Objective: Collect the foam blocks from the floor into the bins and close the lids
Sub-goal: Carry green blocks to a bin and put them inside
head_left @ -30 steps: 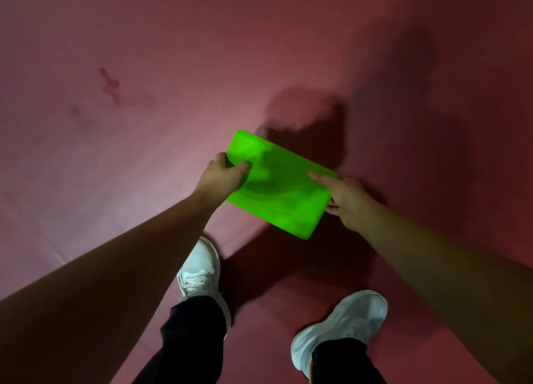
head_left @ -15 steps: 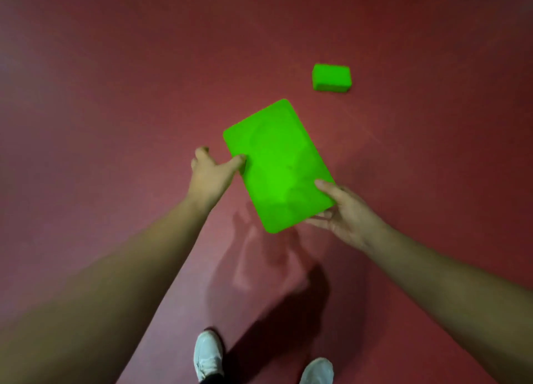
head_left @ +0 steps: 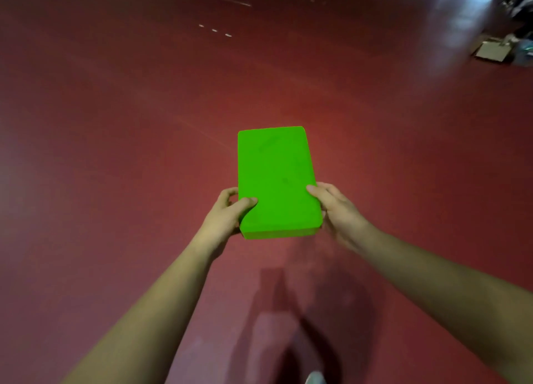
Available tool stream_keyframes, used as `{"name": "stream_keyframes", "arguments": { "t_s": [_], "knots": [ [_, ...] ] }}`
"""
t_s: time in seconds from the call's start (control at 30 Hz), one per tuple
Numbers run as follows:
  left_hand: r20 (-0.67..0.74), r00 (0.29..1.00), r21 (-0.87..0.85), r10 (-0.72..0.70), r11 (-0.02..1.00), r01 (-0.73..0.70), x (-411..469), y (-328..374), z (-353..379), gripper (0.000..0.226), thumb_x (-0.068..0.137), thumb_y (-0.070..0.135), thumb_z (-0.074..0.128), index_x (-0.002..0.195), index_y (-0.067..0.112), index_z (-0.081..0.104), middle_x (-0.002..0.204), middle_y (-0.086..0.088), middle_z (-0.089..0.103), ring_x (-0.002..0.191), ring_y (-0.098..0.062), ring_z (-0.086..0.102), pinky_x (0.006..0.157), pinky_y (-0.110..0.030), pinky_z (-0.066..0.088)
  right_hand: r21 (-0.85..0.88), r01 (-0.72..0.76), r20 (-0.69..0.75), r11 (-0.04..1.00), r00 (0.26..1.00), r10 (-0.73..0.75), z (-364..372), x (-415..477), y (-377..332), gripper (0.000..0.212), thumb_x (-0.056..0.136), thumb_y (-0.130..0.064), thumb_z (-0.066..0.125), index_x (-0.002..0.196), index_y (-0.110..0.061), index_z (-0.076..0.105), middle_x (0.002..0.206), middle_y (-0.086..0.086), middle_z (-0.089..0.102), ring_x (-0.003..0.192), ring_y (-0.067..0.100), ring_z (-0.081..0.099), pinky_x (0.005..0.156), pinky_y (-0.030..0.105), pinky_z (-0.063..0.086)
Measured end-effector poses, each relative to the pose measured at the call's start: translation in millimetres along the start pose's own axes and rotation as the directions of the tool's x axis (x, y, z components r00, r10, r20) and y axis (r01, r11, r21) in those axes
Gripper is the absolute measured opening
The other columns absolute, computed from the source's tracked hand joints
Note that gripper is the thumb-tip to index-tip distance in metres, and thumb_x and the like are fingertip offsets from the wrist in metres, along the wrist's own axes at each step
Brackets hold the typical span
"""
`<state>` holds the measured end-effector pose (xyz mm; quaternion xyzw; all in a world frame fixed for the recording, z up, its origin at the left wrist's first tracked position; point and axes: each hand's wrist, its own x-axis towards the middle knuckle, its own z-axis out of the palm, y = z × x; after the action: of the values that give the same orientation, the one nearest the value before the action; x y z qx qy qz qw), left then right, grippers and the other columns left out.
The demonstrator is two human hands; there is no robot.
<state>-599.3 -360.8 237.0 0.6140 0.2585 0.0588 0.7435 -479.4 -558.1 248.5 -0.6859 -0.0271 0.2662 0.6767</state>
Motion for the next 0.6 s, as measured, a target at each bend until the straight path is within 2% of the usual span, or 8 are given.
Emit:
{"name": "stream_keyframes", "arguments": {
  "t_s": [0.07,0.1,0.23,0.33,0.37,0.43,0.5,0.6],
  "knots": [
    [0.004,1.0,-0.004,0.004,1.0,-0.004,6.8,9.1,5.2,0.052,0.079,0.026,0.072,0.126,0.018,0.052,0.113,-0.013,0.068,0.081,-0.02,0.068,0.061,-0.031,0.052,-0.031,0.012,0.046,0.999,0.999,-0.01,-5.6,13.2,-10.1,0.04,0.096,-0.025,0.06,0.134,-0.019,0.047,0.066,-0.012,0.067,0.049,-0.002,0.058,0.043,0.021,0.035],
    [-0.006,1.0,-0.013,0.002,1.0,-0.002,15.2,13.1,8.8,0.054,0.074,0.029,0.07,0.124,0.019,0.053,0.111,-0.013,0.068,0.08,-0.021,0.068,0.061,-0.032,0.05,-0.044,-0.006,0.059,0.999,0.998,0.009,-9.6,24.1,-12.0,0.042,0.097,-0.025,0.06,0.135,-0.021,0.045,0.06,-0.014,0.065,0.046,-0.003,0.057,0.043,0.022,0.03],
    [-0.072,0.996,-0.049,-0.051,0.998,0.048,66.4,26.1,28.0,0.04,0.075,0.033,0.067,0.11,0.016,0.056,0.097,-0.012,0.066,0.078,-0.021,0.059,0.062,-0.033,0.04,0.032,-0.09,0.105,0.995,0.991,0.087,-27.0,82.8,-14.7,0.058,0.092,-0.021,0.067,0.144,-0.02,0.041,0.104,0.004,0.072,0.077,0.012,0.071,0.058,0.027,0.053],
    [-0.14,0.988,-0.028,-0.072,0.997,0.069,126.7,37.5,46.8,0.051,0.068,0.041,0.071,0.106,0.012,0.056,0.099,-0.014,0.064,0.084,-0.024,0.057,0.072,-0.039,0.041,0.041,-0.127,0.149,0.991,0.982,0.12,-42.6,141.3,-22.8,0.053,0.095,-0.016,0.062,0.143,-0.018,0.039,0.096,0.002,0.066,0.059,0.003,0.066,0.048,0.021,0.05],
    [-0.157,0.985,-0.021,-0.076,0.997,0.074,148.1,41.1,53.1,0.055,0.068,0.042,0.071,0.109,0.009,0.057,0.101,-0.014,0.066,0.086,-0.026,0.061,0.074,-0.042,0.045,0.035,-0.13,0.167,0.991,0.978,0.123,-47.4,162.3,-27.2,0.05,0.096,-0.016,0.061,0.142,-0.017,0.04,0.097,0.003,0.067,0.061,0.004,0.067,0.049,0.021,0.05],
    [-0.119,0.988,-0.015,-0.096,0.995,0.095,190.6,50.5,65.8,0.057,0.073,0.04,0.071,0.116,0.003,0.06,0.11,-0.015,0.071,0.099,-0.034,0.068,0.086,-0.048,0.052,0.004,-0.123,0.226,0.992,0.967,0.119,-55.5,207.2,-41.2,0.052,0.095,-0.019,0.062,0.143,-0.017,0.042,0.113,0.005,0.07,0.088,0.015,0.071,0.067,0.029,0.056],
    [-0.092,0.987,-0.025,-0.129,0.992,0.127,225.2,61.9,77.3,0.04,0.086,0.031,0.066,0.113,0.002,0.066,0.11,-0.016,0.072,0.102,-0.032,0.069,0.094,-0.046,0.051,-0.018,-0.133,0.261,0.991,0.956,0.133,-61.4,246.4,-57.4,0.051,0.094,-0.023,0.064,0.142,-0.019,0.045,0.122,0.005,0.07,0.11,0.026,0.067,0.09,0.045,0.055],
    [-0.117,0.979,-0.085,-0.167,0.984,0.158,276.1,76.7,86.3,0.028,0.094,0.023,0.059,0.108,0.001,0.068,0.109,-0.017,0.072,0.097,-0.028,0.069,0.093,-0.042,0.051,-0.062,-0.145,0.305,0.988,0.939,0.157,-63.4,305.5,-80.0,0.028,0.096,-0.021,0.061,0.124,-0.022,0.058,0.118,0.006,0.071,0.115,0.031,0.064,0.103,0.054,0.046]
  ]
}}
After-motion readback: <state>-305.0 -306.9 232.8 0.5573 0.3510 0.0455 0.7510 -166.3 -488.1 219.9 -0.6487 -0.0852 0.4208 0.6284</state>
